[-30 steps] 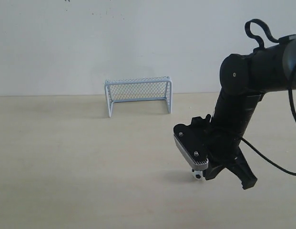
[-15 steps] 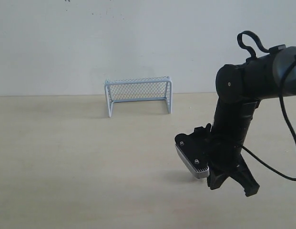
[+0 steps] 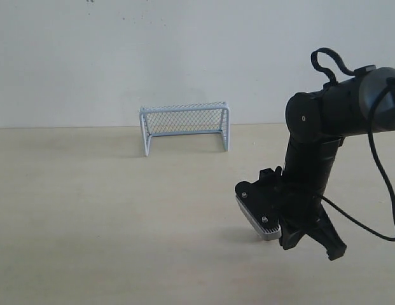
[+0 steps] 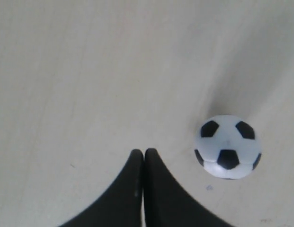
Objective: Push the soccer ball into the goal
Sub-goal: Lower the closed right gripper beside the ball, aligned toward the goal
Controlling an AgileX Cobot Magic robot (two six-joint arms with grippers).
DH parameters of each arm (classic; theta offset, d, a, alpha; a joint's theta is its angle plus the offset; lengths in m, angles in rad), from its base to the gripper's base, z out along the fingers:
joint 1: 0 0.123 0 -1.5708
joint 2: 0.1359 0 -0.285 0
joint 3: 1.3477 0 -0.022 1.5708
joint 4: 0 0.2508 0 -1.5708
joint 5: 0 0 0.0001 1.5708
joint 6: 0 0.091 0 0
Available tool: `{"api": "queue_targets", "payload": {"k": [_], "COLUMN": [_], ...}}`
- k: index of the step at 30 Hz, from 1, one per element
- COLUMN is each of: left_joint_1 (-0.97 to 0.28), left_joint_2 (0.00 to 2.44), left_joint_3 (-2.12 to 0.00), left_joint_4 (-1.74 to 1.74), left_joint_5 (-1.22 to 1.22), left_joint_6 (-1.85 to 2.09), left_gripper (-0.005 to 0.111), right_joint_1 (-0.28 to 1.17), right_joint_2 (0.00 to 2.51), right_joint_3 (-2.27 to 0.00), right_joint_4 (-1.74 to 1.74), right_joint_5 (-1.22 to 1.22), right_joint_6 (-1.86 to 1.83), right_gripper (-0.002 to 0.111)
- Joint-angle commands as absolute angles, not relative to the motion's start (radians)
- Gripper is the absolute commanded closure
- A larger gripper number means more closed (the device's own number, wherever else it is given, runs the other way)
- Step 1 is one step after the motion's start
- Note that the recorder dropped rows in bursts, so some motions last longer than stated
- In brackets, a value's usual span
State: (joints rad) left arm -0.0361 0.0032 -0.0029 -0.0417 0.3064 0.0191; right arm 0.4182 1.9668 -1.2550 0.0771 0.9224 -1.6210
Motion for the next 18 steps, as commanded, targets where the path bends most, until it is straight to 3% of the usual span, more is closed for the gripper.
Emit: {"api": "queue_targets", "payload": {"k": [1, 18], "left_joint_1": [-0.032, -0.032], "left_joint_2": [0.000, 0.000], "left_joint_3": [0.000, 0.000], "left_joint_4": [-0.040, -0.040], "left_joint_5": [0.303, 0.303], "left_joint_6": [0.024, 0.024], "left_gripper": [0.102, 0.102], "right_joint_1": [0.418, 0.418], "right_joint_2": [1.966, 1.966], "right_joint_3": [-1.258, -1.258], "right_joint_4": [0.069, 0.071], "right_joint_5": [0.916, 0.873], "right_joint_6": [-1.621, -1.602], "right_gripper": [0.108, 0.108]}}
